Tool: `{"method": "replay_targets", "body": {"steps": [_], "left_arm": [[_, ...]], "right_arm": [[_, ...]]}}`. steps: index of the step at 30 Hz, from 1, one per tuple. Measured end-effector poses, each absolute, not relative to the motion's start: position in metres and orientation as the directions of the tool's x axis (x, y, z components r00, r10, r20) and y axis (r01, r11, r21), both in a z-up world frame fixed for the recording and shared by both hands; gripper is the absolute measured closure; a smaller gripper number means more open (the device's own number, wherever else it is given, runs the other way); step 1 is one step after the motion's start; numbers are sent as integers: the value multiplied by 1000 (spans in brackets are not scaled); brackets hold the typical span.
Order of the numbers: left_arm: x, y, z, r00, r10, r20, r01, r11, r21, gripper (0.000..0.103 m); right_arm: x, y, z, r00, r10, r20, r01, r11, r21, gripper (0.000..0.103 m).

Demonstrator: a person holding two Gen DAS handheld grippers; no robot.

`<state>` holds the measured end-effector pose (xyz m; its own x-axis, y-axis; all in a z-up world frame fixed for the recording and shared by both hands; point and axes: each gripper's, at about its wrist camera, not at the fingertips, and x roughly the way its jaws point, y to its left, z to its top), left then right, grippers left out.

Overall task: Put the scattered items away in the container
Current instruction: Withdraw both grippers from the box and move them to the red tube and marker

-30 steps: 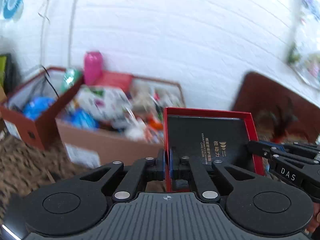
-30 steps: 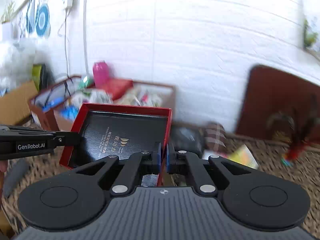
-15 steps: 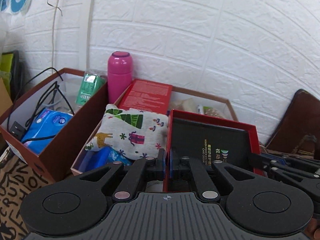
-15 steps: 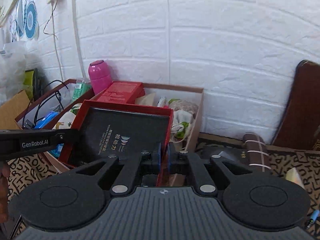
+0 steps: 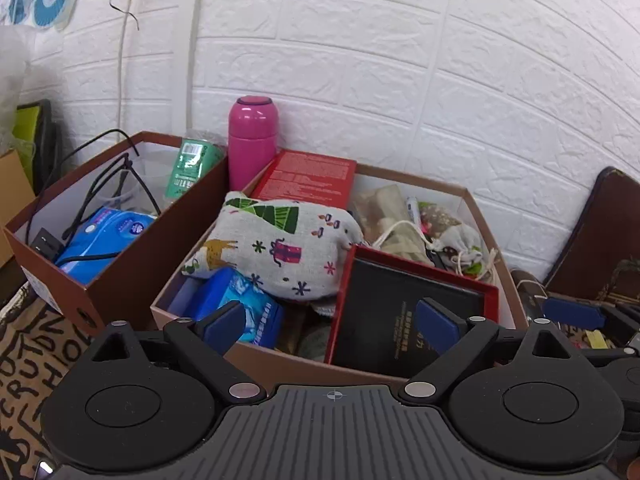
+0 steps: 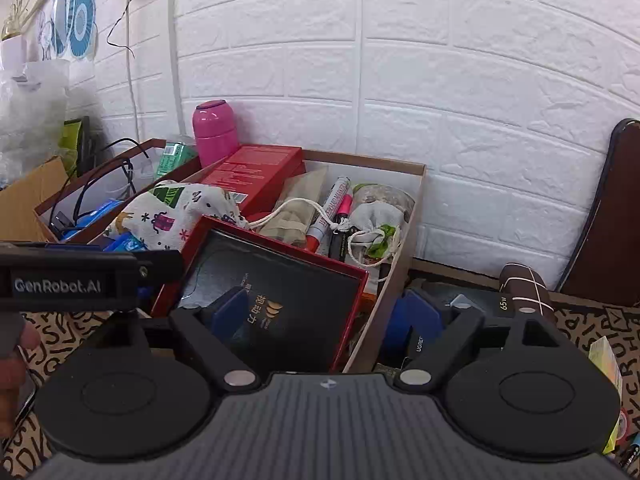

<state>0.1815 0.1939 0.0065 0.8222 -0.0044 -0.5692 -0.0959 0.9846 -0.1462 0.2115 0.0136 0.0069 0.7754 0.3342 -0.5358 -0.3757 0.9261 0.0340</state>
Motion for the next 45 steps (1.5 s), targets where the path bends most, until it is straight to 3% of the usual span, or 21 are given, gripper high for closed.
{"method": "replay_targets", "body": {"steps": [3, 10, 22, 27, 32, 36, 45], "left_arm": [[173, 187, 12, 831, -19, -556, -76, 986, -147, 0], [142, 170, 26, 865, -30, -501, -69, 982, -178, 0], [88, 132, 26, 832, -58, -551, -54, 981, -185, 0], [54, 95, -5, 821, -80, -566, 1, 990, -140, 0], [36, 66, -56, 726, -217, -652, 75, 968, -239, 0], [31, 44, -87, 665, -278, -693, 99, 953, -287, 0], [65, -4, -79, 656, -330, -679, 239, 944, -228, 2]], "right_arm": [[204, 15, 13, 774, 345, -532, -397, 917, 17, 8], [175, 8, 28, 806, 332, -490, -390, 921, -18, 5], [117, -30, 27, 819, 300, -489, -340, 940, 7, 3], [74, -59, 1, 828, 244, -504, -286, 958, -6, 3], [33, -95, -39, 818, 163, -552, -220, 975, -39, 3], [16, -125, -65, 784, 153, -601, -176, 984, 20, 3], [24, -171, -84, 792, -9, -610, 4, 1000, -9, 3]]}}
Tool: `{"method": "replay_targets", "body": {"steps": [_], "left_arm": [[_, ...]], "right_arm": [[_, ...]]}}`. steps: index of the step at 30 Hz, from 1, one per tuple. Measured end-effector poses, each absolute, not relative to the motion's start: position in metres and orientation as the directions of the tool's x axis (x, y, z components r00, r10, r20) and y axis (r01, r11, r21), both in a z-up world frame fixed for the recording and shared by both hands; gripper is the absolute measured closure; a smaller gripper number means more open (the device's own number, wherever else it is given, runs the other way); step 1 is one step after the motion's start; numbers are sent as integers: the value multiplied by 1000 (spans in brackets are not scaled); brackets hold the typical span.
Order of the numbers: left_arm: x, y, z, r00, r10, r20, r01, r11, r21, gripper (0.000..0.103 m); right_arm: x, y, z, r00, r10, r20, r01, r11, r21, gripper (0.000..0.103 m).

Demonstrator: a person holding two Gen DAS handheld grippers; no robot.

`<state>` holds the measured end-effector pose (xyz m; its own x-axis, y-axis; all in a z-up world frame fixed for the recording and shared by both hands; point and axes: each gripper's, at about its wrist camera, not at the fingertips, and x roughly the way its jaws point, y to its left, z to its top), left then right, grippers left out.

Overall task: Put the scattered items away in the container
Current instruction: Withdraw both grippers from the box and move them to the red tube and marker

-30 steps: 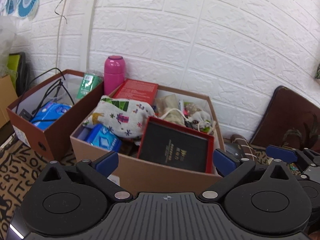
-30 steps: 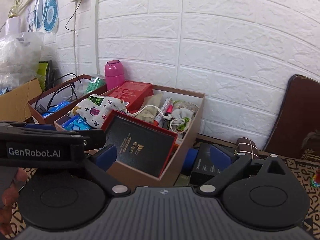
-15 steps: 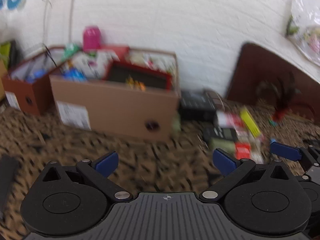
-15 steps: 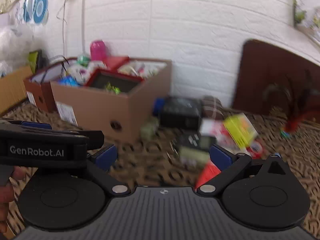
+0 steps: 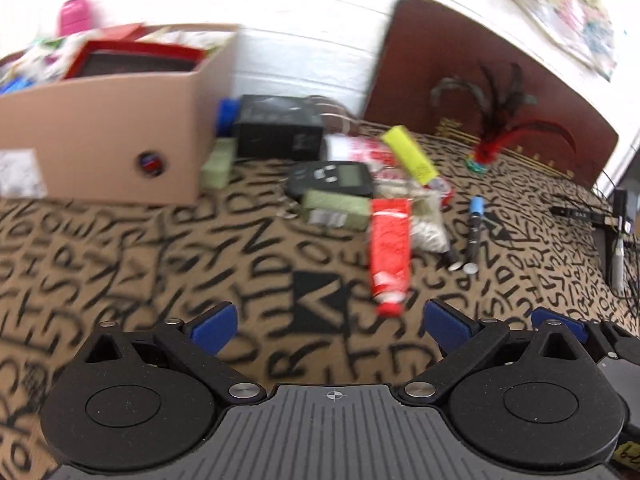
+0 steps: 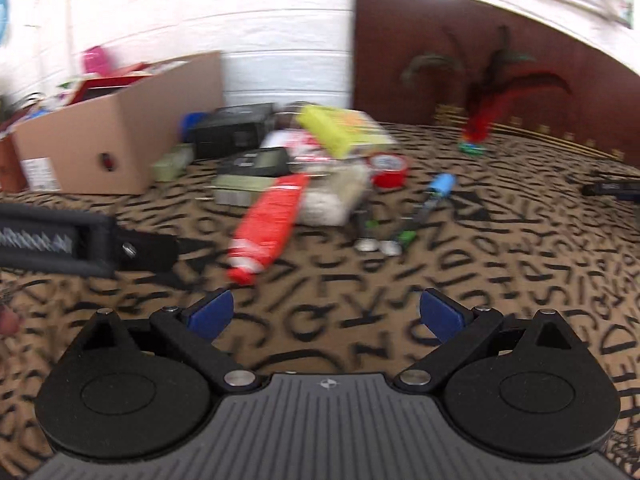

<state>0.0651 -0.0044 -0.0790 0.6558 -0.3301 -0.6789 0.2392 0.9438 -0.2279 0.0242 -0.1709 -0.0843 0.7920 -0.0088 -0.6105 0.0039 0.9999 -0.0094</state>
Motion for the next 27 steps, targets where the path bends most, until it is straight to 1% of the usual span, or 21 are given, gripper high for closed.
{"method": "replay_targets", "body": {"steps": [2, 3, 5, 7, 10, 11, 12, 14, 16, 18, 20, 24, 27], "left_arm": [[77, -17, -83, 637, -338, -693, 262, 940, -219, 8], [82, -22, -86, 623, -343, -703, 268, 938, -220, 9], [92, -32, -93, 596, -352, -721, 272, 934, -231, 16], [98, -38, -100, 574, -364, -733, 275, 930, -246, 17], [101, -45, -103, 578, -362, -731, 270, 930, -247, 19], [102, -46, -102, 584, -360, -727, 274, 931, -241, 20], [103, -48, -101, 591, -362, -721, 280, 930, -238, 21], [107, -49, -99, 597, -356, -719, 278, 932, -231, 29], [112, -50, -101, 594, -359, -720, 275, 932, -237, 29], [119, -52, -106, 589, -342, -732, 259, 938, -230, 35], [124, -52, -106, 596, -340, -727, 254, 939, -231, 36], [131, -60, -108, 598, -330, -730, 282, 940, -194, 36], [130, -70, -113, 624, -303, -720, 322, 940, -116, 38]], "right_arm": [[29, -183, -89, 787, -39, -616, 47, 999, -2, 3], [32, -189, -91, 783, -49, -620, 69, 998, 8, 4], [37, -201, -94, 779, -56, -624, 99, 995, 34, 6], [41, -211, -96, 779, -63, -624, 117, 992, 46, 8], [48, -222, -97, 784, -93, -614, 160, 986, 54, 19], [51, -227, -97, 786, -95, -611, 173, 982, 70, 25], [54, -231, -96, 788, -92, -609, 185, 979, 90, 30], [61, -237, -96, 789, -76, -609, 191, 974, 125, 31], [70, -240, -96, 789, -64, -611, 179, 976, 128, 35], [80, -239, -97, 785, -54, -617, 161, 980, 120, 42], [89, -238, -99, 782, -51, -621, 156, 981, 116, 45], [105, -239, -106, 764, -46, -643, 160, 980, 120, 48], [110, -230, -111, 766, -82, -638, 139, 990, 39, 49]]}}
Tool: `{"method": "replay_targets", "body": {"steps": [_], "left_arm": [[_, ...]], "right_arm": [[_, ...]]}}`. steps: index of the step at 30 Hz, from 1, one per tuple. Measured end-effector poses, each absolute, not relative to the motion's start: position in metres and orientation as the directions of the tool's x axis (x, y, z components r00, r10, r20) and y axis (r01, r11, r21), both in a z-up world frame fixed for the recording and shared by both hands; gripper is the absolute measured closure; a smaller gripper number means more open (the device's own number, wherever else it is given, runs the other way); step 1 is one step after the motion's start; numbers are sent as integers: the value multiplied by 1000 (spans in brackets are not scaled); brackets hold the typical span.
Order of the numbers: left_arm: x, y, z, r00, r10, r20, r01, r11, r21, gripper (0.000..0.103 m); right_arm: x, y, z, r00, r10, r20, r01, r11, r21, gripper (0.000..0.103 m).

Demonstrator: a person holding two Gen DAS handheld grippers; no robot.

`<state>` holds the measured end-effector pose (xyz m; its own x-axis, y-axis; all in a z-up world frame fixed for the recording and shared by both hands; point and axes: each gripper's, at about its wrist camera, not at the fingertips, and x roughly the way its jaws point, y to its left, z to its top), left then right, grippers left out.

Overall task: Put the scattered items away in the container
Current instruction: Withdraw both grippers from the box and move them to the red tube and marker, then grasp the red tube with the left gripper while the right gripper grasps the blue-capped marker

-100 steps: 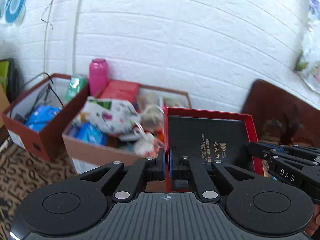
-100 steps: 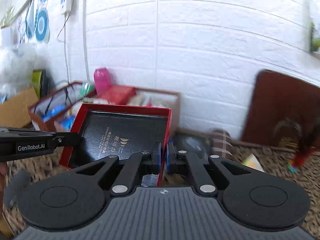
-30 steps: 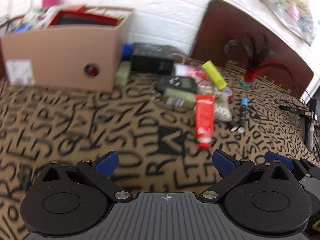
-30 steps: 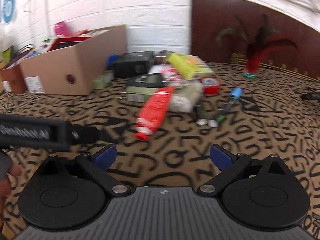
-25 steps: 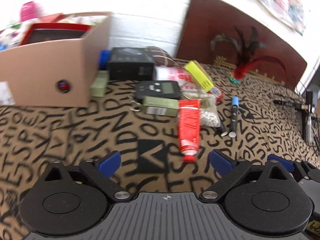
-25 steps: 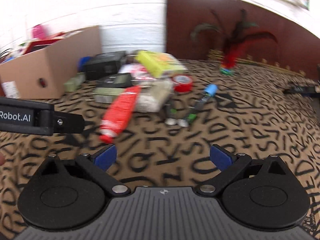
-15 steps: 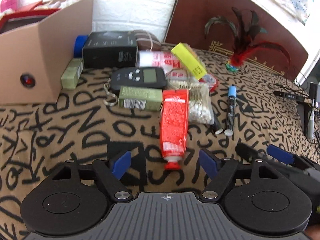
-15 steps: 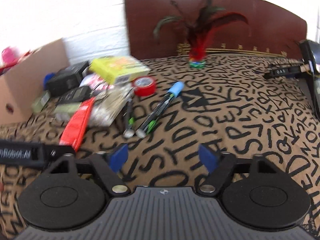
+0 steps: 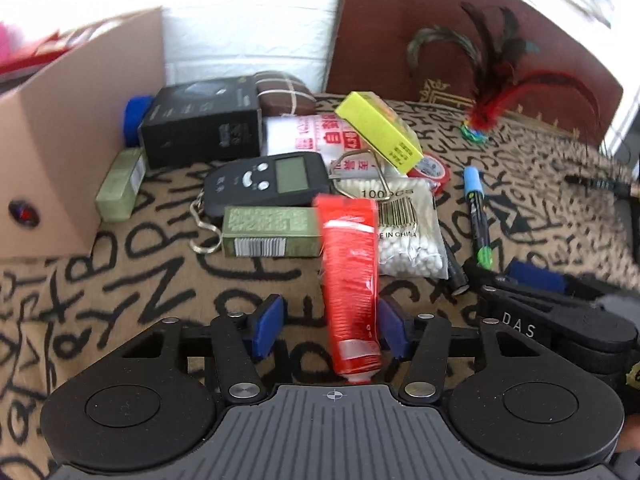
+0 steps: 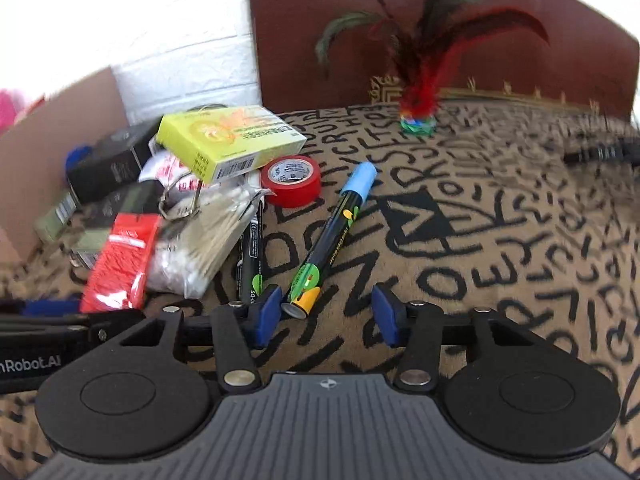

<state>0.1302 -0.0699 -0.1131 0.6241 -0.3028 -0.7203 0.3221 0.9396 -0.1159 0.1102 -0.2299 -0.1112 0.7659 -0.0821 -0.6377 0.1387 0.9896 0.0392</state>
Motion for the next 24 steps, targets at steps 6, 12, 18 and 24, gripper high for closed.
{"method": "replay_targets", "body": {"steps": [6, 12, 18, 24], "left_arm": [[126, -64, -112, 622, -294, -726, 322, 941, -105, 94], [103, -44, -112, 590, -339, -733, 316, 932, -177, 96], [68, -24, -112, 559, -363, -745, 302, 926, -225, 97], [28, -3, -110, 528, -378, -760, 308, 920, -244, 96]], "right_arm": [[105, -228, -109, 760, -52, -647, 105, 993, 44, 81], [74, -215, -107, 745, -21, -666, 52, 998, 26, 83], [21, -192, -102, 722, 72, -688, -38, 997, 64, 83], [-17, -169, -96, 682, 174, -711, -145, 984, 101, 79]]}}
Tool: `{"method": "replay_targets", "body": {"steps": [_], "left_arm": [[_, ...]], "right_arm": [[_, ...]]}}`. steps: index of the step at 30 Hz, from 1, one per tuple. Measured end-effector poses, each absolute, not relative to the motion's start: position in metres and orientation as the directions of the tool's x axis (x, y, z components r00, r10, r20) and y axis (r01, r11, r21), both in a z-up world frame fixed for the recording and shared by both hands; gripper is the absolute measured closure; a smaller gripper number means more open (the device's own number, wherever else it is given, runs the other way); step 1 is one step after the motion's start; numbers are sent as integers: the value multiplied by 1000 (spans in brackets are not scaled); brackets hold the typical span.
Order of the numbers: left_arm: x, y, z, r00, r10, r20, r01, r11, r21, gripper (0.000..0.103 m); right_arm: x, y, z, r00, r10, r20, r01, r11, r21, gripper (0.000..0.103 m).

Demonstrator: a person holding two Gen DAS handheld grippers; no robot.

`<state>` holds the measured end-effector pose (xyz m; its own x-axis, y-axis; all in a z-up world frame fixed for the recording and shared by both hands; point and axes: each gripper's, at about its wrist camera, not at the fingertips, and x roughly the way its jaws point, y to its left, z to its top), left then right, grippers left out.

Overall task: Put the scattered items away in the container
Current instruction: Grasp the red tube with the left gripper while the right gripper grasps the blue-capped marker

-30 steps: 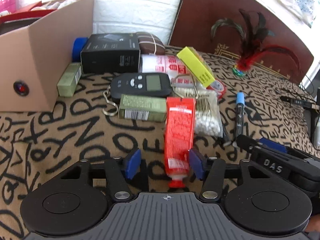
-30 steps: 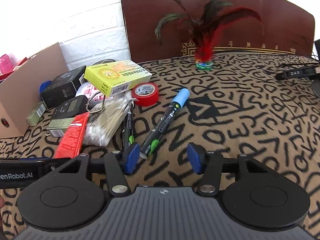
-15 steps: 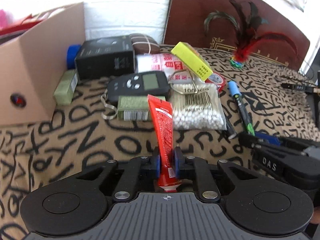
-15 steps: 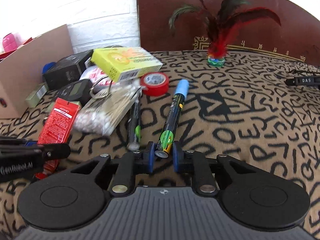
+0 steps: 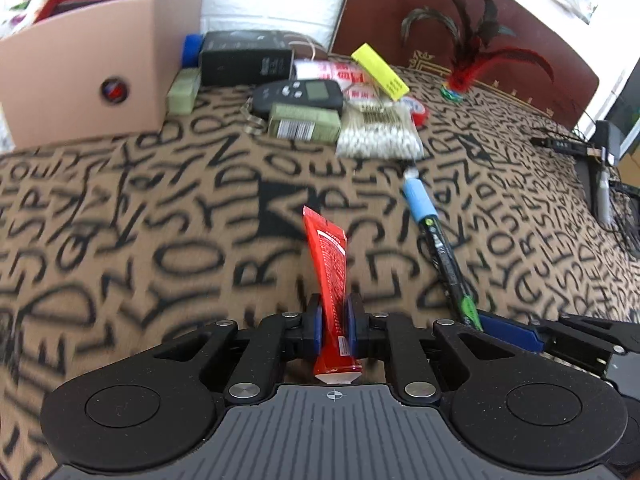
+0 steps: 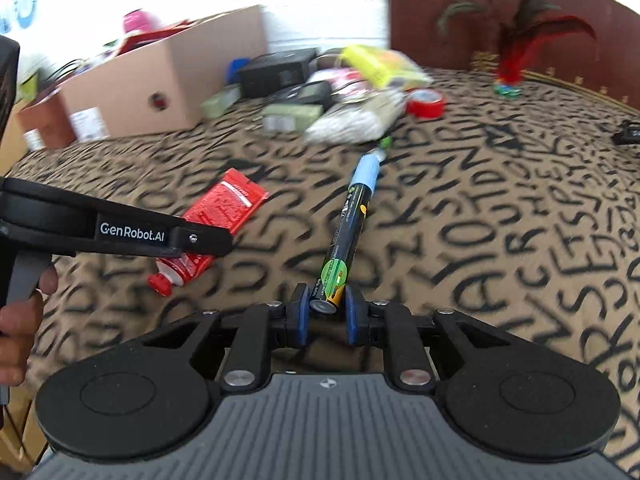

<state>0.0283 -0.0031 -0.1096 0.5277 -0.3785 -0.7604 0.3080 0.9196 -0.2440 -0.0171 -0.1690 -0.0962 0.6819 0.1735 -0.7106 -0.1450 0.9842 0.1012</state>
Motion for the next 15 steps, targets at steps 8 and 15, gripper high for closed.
{"method": "replay_targets", "body": {"steps": [8, 15], "left_arm": [[19, 0, -109, 514, -401, -759, 333, 908, -254, 64], [23, 3, -110, 513, -398, -760, 333, 909, -251, 96]], "right_arm": [[-12, -165, -83, 701, 164, -694, -114, 986, 118, 61], [15, -167, -87, 687, 149, -712, -99, 989, 112, 68]]}}
